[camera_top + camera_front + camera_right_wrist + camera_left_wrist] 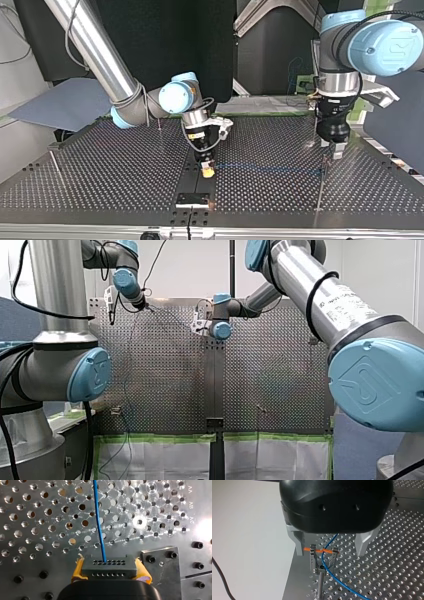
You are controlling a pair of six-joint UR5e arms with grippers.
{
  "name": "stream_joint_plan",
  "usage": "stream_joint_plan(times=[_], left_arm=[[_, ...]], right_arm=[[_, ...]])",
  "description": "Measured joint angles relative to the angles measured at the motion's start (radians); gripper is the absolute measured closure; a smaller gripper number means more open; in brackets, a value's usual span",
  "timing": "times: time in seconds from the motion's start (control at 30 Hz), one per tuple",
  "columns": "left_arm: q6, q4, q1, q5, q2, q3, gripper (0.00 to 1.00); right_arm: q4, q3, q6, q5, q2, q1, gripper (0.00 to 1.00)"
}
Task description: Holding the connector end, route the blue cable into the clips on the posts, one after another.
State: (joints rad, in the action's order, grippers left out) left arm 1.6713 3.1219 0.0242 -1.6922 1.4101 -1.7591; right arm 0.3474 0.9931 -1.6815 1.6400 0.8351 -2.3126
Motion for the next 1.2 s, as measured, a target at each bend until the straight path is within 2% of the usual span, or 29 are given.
stream_joint_plan(times=[0.6,1.2], left_arm=[[0.006,0.000,0.006,0.020,-0.001,0.000,0.00],[0.010,0.000,0.008,0.019,-0.004,0.000,0.00]], right_arm=[[-0.007,0.000,0.000,0.000,-0.001,-0.003,1.00],[-0.008,0.000,0.000,-0.002,-0.004,-0.008,1.00]])
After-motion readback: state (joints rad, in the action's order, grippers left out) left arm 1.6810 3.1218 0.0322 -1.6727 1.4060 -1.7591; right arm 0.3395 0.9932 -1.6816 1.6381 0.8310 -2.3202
